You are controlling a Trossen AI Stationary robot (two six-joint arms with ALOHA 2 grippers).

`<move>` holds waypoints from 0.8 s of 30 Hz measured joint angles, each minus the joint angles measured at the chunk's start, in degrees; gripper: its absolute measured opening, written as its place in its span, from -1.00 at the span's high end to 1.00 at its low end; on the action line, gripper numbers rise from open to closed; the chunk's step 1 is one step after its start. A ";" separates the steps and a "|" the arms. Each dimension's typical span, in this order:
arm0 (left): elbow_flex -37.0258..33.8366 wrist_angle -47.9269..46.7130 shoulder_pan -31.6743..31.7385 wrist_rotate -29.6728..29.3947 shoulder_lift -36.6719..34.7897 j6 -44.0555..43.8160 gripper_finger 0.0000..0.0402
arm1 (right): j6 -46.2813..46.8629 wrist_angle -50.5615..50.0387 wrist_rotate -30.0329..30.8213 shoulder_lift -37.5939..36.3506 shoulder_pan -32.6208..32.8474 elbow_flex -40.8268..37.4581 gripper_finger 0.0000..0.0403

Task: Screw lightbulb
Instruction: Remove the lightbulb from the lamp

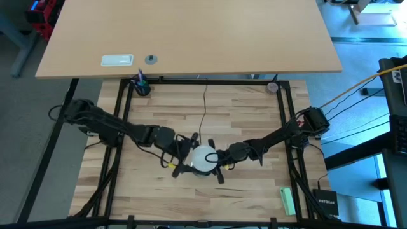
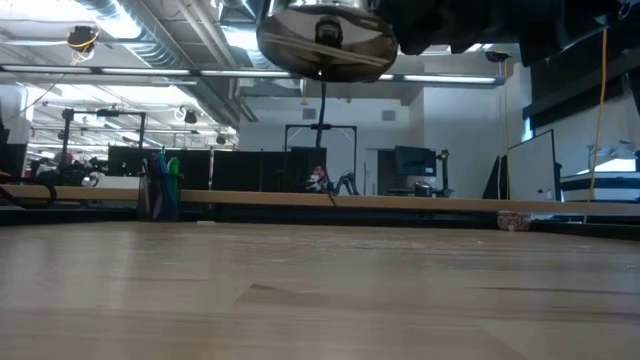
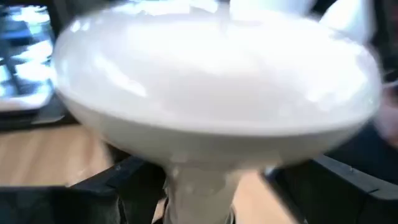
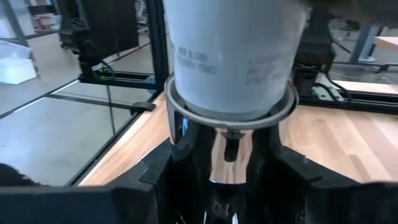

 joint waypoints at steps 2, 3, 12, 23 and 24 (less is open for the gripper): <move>-0.01 3.18 1.02 4.00 1.56 -0.23 -0.50 | -0.04 0.00 -0.67 0.00 0.02 0.00 0.13; -0.02 4.48 1.44 5.77 2.34 -0.34 -0.50 | -0.06 0.00 -0.75 0.00 0.02 0.00 0.13; -0.02 6.74 2.49 10.96 4.11 -2.15 -0.05 | -0.26 -0.22 -1.00 0.00 0.07 0.02 0.13; 0.11 -1.40 -1.98 -14.49 1.23 -5.47 0.30 | 0.66 -0.88 13.59 0.02 0.17 0.11 0.13; 0.11 -1.60 -2.94 -18.77 1.23 -6.33 0.30 | 1.13 -1.08 15.47 0.02 0.17 0.08 0.13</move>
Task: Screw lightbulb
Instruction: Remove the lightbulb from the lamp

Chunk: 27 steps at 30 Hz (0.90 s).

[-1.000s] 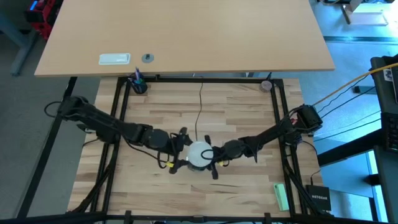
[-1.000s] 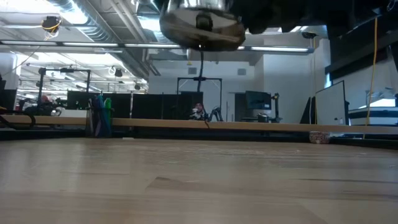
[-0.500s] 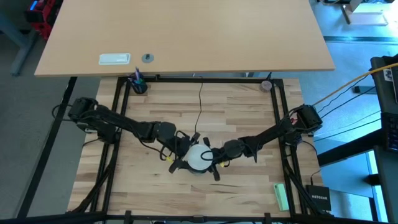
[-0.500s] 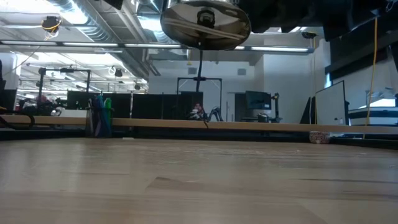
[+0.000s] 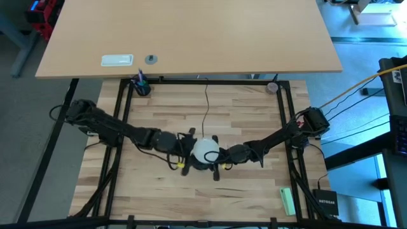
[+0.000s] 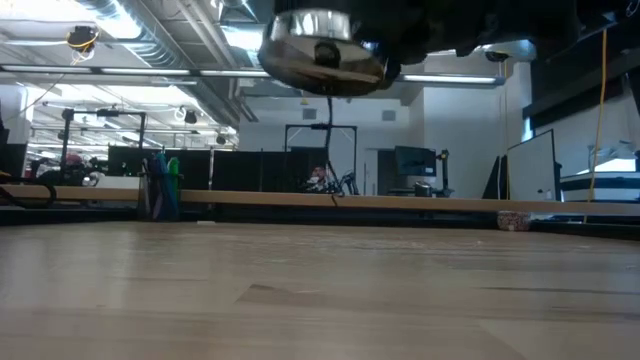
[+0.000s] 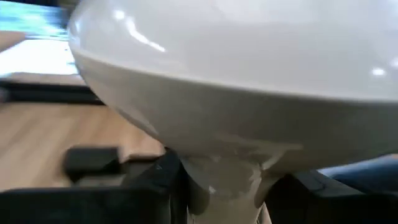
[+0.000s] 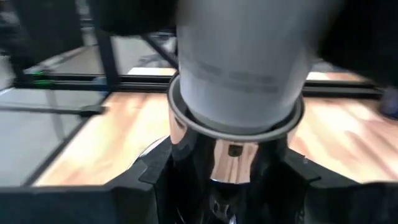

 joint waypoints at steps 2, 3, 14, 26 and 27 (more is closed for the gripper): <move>-0.02 -0.58 -2.09 -9.96 0.00 -1.47 0.30 | 1.11 -0.59 4.10 0.00 0.02 -0.01 0.13; -0.02 -0.68 -3.17 -15.10 0.05 -2.38 0.30 | 1.69 -0.79 6.25 0.00 0.02 -0.01 0.13; -0.19 9.34 -6.69 -41.30 7.73 -10.51 0.30 | 5.71 -5.72 16.72 0.00 -0.02 -0.16 0.13; -0.24 -1.29 -4.74 -22.30 0.25 -6.52 -0.40 | 2.14 -6.93 12.89 -0.11 -0.09 0.01 0.13; -0.24 -3.80 -4.71 -20.75 -1.13 -6.81 -0.44 | 2.18 -6.63 12.33 -0.11 -0.13 0.01 0.13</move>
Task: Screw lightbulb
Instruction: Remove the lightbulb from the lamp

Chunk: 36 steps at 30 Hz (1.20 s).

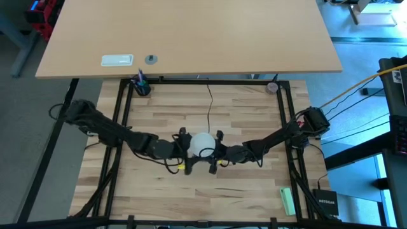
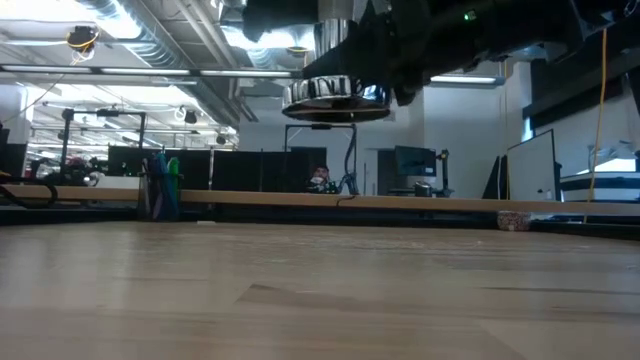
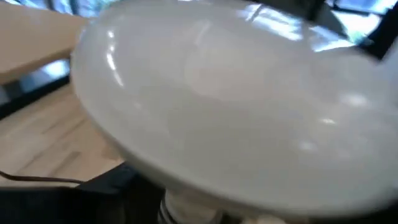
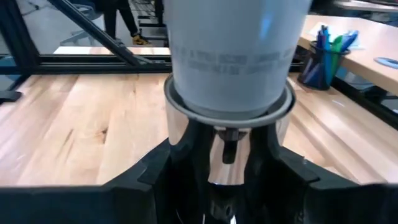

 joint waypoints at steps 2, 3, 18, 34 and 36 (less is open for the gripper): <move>0.05 -4.70 -0.05 2.32 -2.61 0.89 -0.49 | -0.14 1.01 -2.39 0.00 -0.02 0.00 0.13; 0.09 -6.99 -0.13 3.03 -3.86 1.59 -0.50 | -0.24 1.81 -4.21 0.00 -0.04 0.00 0.13; 0.11 1.93 8.45 39.61 -2.99 12.76 -0.30 | -2.22 9.00 -28.68 0.00 -0.32 -0.02 0.13; 0.11 11.79 10.55 51.78 3.45 9.27 0.19 | -2.23 10.08 -30.77 0.04 -0.27 0.02 0.13; 0.11 11.81 10.58 51.25 3.45 8.78 0.34 | -1.97 9.93 -29.36 0.04 -0.25 0.02 0.13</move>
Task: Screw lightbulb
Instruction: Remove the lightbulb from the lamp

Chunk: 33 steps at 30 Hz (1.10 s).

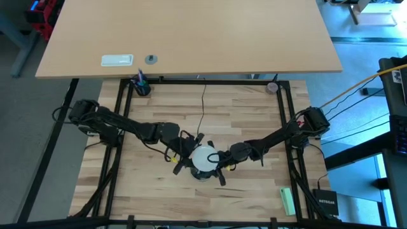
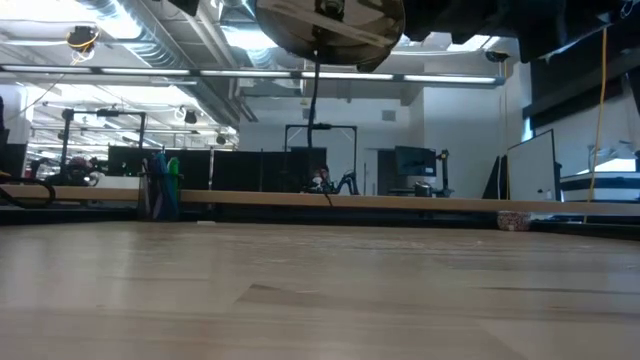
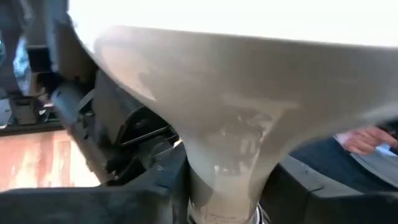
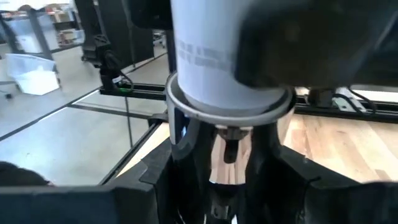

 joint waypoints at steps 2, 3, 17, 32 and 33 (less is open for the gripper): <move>0.00 -1.72 -0.29 -2.52 -0.41 -0.65 0.34 | -0.03 -0.93 2.09 0.00 0.06 0.02 0.13; 0.02 -3.26 -0.60 -5.04 -0.67 -0.94 0.34 | -0.07 -1.55 3.47 0.00 0.06 0.02 0.13; 0.14 -11.94 -11.11 -64.41 0.70 -15.14 0.34 | 4.74 -11.00 32.55 0.04 -0.05 0.07 0.13; -0.11 -7.11 -10.64 -61.46 1.88 -11.95 -0.21 | 4.11 -15.17 35.08 -0.02 0.04 -0.11 0.13; -0.11 -8.23 -10.64 -60.67 0.87 -12.14 -0.26 | 4.11 -14.99 34.96 -0.02 0.03 -0.11 0.13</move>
